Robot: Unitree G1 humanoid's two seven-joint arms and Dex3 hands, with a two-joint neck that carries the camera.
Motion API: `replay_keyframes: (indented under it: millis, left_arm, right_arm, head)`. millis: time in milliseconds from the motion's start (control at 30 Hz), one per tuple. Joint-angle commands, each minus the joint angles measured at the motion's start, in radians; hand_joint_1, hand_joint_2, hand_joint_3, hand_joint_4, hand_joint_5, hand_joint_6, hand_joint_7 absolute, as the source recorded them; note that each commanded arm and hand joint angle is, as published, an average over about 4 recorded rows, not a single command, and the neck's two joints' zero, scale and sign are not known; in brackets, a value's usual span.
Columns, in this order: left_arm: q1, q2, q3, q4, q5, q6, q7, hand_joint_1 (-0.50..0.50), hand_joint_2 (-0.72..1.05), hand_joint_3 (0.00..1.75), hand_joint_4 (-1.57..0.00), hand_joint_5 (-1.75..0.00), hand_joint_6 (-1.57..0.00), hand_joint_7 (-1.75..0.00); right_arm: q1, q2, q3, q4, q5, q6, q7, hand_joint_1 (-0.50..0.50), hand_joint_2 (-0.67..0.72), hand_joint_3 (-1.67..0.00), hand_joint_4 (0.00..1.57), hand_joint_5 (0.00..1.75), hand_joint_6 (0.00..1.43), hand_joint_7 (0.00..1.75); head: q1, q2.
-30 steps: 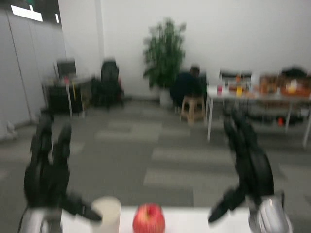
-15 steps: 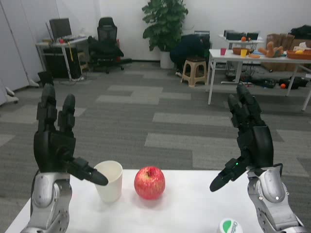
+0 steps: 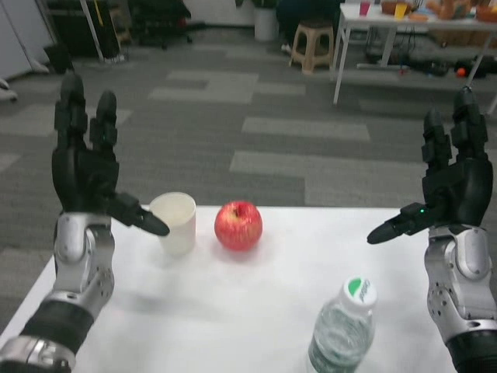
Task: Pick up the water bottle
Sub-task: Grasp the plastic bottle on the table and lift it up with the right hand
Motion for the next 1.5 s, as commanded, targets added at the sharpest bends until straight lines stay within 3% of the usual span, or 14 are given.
replay_keyframes:
  millis: [33, 133, 467, 767, 933, 1067, 1367, 1500]
  left_arm:
    - [0.024, 0.010, 0.011, 0.007, -0.021, 0.024, -0.019, -0.50, -0.72, 0.09, 0.00, -0.21, 0.00, 0.00]
    - [0.041, 0.014, 0.014, 0.013, -0.060, 0.062, -0.061, -0.50, -0.72, 0.09, 0.00, -0.21, 0.00, 0.00]
    - [0.064, 0.027, 0.034, 0.015, -0.103, 0.097, -0.112, -0.50, -0.72, 0.09, 0.00, -0.10, 0.00, 0.00]
    - [0.053, 0.031, 0.041, 0.022, -0.108, 0.101, -0.133, -0.50, -0.72, 0.09, 0.00, -0.10, 0.00, 0.00]
    - [0.049, 0.031, 0.045, 0.030, -0.108, 0.101, -0.137, -0.50, -0.72, 0.09, 0.00, -0.15, 0.00, 0.00]
    - [0.042, 0.031, 0.044, 0.035, -0.108, 0.101, -0.137, -0.50, -0.72, 0.09, 0.00, -0.10, 0.00, 0.00]
    - [0.031, 0.033, 0.032, 0.039, -0.108, 0.101, -0.137, -0.50, -0.72, 0.09, 0.00, -0.10, 0.00, 0.00]
    - [0.031, 0.034, 0.026, 0.038, -0.108, 0.101, -0.138, -0.50, -0.72, 0.09, 0.00, -0.10, 0.00, 0.00]
  right_arm:
    - [0.021, -0.020, -0.003, -0.005, 0.068, 0.035, 0.050, -0.46, 0.72, 0.00, 0.00, 0.00, 0.00, 0.00]
    - [0.044, -0.031, -0.008, 0.034, 0.191, 0.090, 0.171, -0.46, 0.72, 0.00, 0.00, 0.00, 0.00, 0.00]
    - [0.088, -0.034, -0.070, 0.124, 0.192, 0.342, 0.460, -0.46, 0.66, 0.00, 0.00, 0.00, 0.00, 0.00]
    - [0.122, -0.037, -0.084, 0.184, 0.189, 0.388, 0.527, -0.46, 0.63, 0.00, 0.00, 0.00, 0.00, 0.00]
    - [0.134, -0.041, -0.132, 0.213, 0.079, 0.460, 0.598, -0.45, 0.61, 0.00, 0.00, 0.00, 0.00, 0.02]
    - [0.154, -0.047, -0.130, 0.218, 0.025, 0.524, 0.671, -0.42, 0.52, 0.00, 0.00, 0.00, 0.00, 0.00]
    - [0.209, -0.107, 0.068, 0.142, 0.011, 0.533, 0.710, -0.42, 0.36, 0.00, 0.00, 0.00, 0.00, 0.00]
    - [0.216, -0.117, 0.137, 0.073, 0.004, 0.533, 0.710, -0.42, 0.31, 0.00, 0.00, 0.00, 0.00, 0.00]
  head:
    - [0.001, -0.023]
    - [-0.010, -0.045]
    - [-0.072, -0.085]
    - [-0.077, -0.087]
    - [-0.087, -0.094]
    - [-0.113, -0.099]
    - [-0.182, -0.107]
    - [-0.218, -0.104]
